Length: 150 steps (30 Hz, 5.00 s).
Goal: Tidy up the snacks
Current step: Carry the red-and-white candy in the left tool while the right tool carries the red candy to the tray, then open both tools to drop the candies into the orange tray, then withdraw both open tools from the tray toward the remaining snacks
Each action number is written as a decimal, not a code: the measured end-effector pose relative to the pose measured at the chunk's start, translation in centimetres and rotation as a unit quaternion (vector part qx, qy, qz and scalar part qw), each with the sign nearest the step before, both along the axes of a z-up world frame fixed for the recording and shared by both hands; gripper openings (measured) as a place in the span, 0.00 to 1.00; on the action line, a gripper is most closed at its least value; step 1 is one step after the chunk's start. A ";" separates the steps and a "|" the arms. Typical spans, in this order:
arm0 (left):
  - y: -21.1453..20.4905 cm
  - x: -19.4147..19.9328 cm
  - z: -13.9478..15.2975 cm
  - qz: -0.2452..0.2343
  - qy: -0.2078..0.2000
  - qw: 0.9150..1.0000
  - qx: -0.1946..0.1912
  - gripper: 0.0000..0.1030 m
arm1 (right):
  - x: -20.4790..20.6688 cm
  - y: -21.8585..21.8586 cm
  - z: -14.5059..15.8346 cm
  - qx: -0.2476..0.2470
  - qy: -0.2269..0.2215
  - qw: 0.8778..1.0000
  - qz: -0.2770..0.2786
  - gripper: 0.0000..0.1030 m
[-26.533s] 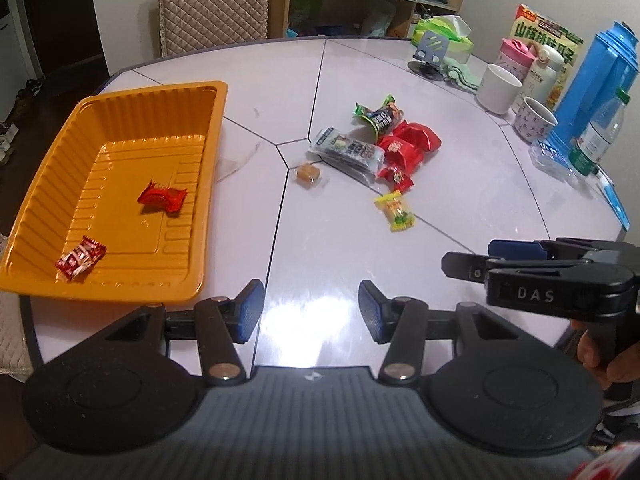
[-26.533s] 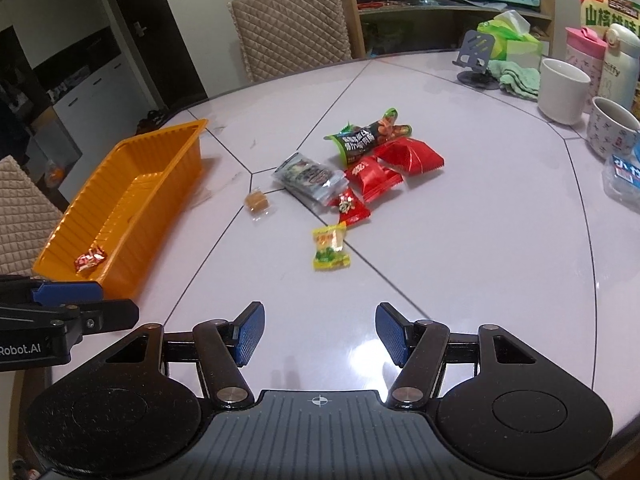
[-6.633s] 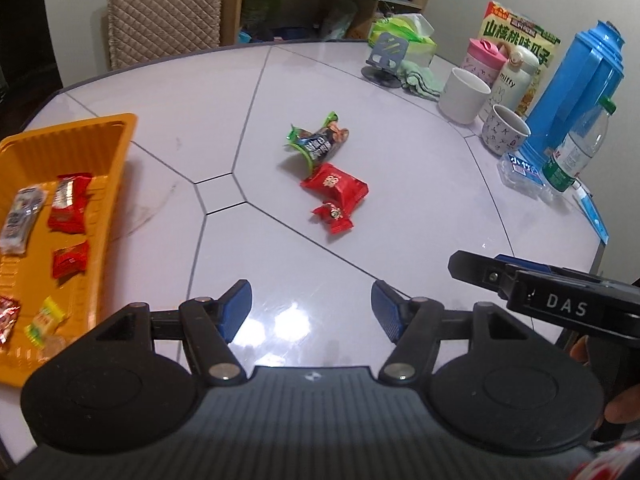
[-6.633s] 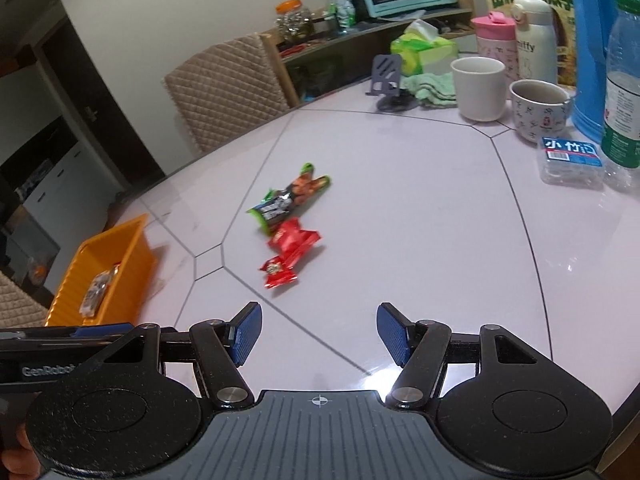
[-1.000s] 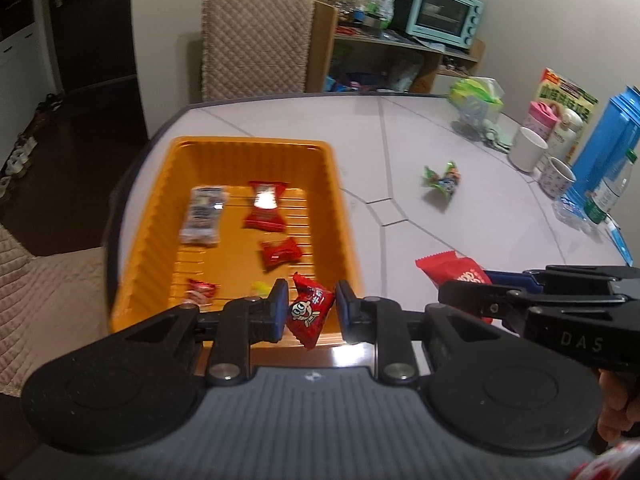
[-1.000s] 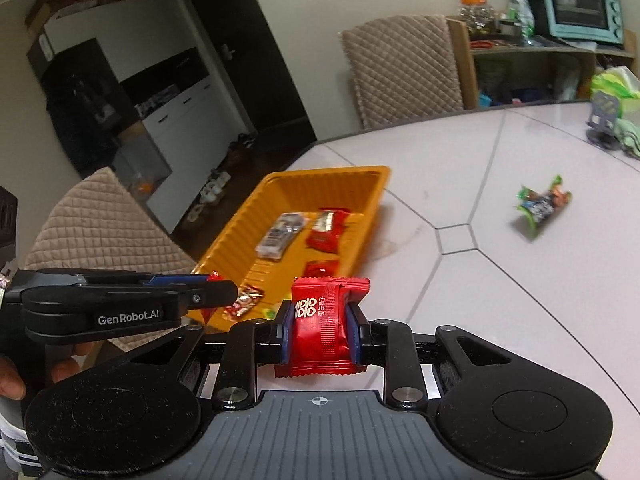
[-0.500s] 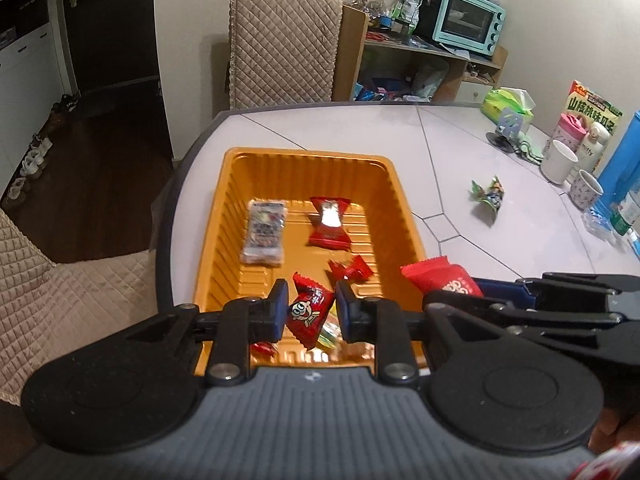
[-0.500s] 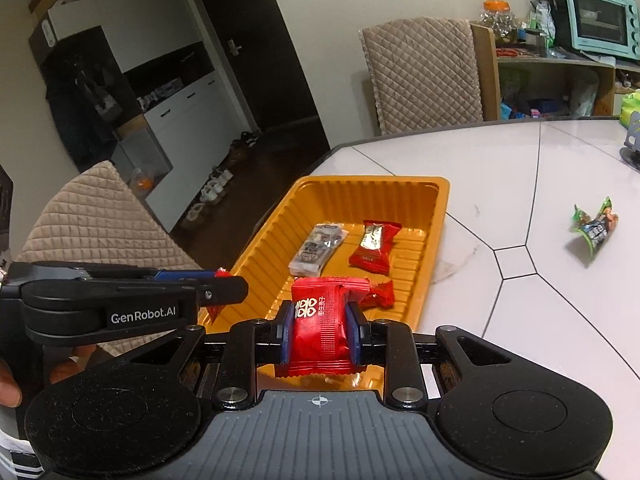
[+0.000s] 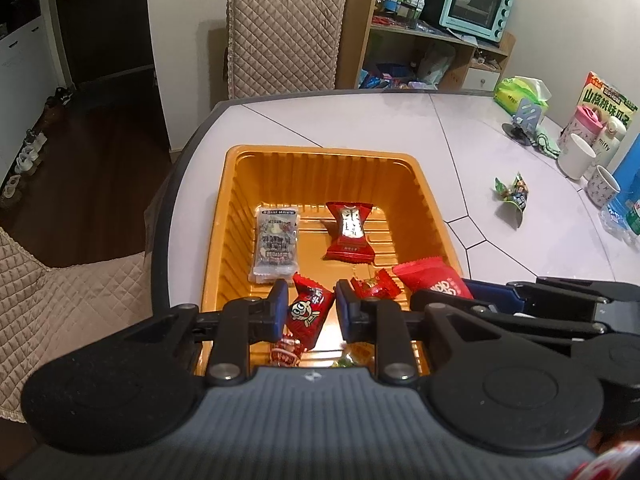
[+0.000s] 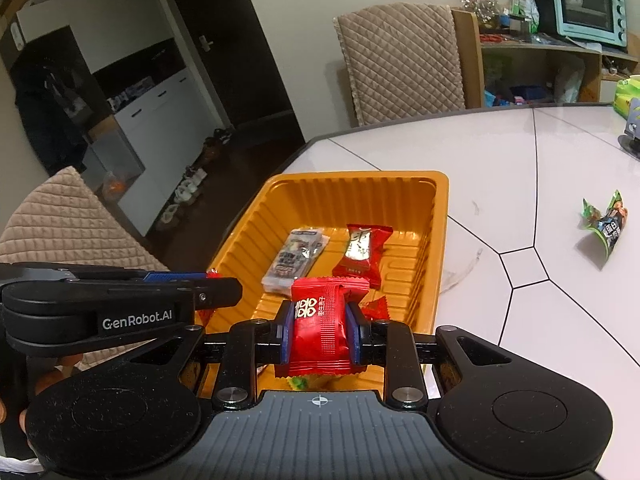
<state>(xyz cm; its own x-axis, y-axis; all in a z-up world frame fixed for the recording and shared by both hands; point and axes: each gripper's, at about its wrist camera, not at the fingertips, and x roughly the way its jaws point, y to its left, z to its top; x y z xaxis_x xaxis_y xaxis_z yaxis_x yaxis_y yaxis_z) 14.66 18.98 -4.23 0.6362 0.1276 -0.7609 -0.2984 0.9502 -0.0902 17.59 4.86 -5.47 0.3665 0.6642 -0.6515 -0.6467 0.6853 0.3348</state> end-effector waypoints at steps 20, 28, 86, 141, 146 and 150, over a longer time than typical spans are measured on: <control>1.6 2.7 -1.3 0.001 0.014 1.000 -0.013 0.35 | 1.6 0.1 -0.6 -0.007 0.010 1.000 -0.019 0.27; 2.1 1.9 -1.0 0.006 0.017 1.000 -0.018 0.35 | 1.6 0.4 -0.8 -0.009 0.012 1.000 -0.012 0.27; -3.0 -4.6 1.8 0.029 0.013 0.999 -0.026 0.55 | -1.5 -6.2 1.8 0.025 0.016 1.000 -0.011 0.69; -20.0 13.2 -0.1 -0.103 0.008 0.995 -0.001 0.64 | 10.7 -26.1 -0.3 0.005 0.047 0.981 -0.190 0.71; -18.8 15.8 -1.0 -0.105 0.013 0.994 -0.003 0.64 | 13.2 -24.6 -0.9 0.005 0.050 0.979 -0.197 0.71; -18.1 17.9 -2.1 -0.111 0.022 0.994 -0.001 0.64 | 15.1 -23.2 -1.7 -0.003 0.048 0.979 -0.200 0.71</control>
<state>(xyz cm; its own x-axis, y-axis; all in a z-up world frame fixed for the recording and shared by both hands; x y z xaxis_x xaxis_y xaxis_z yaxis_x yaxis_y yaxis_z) 32.53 0.90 -6.30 0.6143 -0.0136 -0.7890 -0.0843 0.9930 -0.0828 32.64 -18.30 -7.12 0.5335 0.4765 -0.6987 -0.2916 0.8791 0.3769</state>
